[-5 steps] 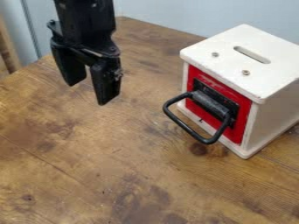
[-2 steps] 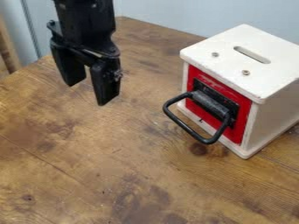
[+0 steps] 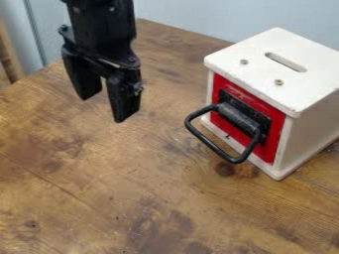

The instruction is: Close the drawer

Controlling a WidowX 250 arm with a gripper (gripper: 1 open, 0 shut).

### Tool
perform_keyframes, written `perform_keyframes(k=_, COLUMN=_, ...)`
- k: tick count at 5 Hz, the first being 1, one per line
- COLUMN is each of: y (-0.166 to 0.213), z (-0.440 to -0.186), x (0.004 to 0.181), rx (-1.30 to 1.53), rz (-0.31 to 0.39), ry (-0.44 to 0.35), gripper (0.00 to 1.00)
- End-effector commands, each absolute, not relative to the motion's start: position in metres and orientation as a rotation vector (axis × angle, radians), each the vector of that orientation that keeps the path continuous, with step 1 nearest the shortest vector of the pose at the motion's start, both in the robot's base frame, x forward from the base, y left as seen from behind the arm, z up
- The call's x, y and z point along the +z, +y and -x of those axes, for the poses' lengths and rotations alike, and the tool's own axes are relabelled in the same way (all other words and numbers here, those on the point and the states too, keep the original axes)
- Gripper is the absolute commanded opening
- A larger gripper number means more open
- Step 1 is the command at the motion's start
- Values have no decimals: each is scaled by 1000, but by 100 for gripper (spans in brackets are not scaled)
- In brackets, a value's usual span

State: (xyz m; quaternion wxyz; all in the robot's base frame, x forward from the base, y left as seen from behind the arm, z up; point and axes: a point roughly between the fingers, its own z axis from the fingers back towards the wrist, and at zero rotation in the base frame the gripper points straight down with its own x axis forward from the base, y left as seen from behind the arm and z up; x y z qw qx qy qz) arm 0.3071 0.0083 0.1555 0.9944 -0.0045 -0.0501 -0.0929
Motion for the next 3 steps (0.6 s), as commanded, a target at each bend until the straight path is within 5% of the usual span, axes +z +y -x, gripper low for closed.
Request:
perform_keyframes(k=1, y=7, z=-307, x=164, rx=-201, rz=8, ry=-121, gripper=100)
perform_keyframes(k=3, y=11, z=-305, x=168, rx=-188, rz=7, ry=-132, gripper=100)
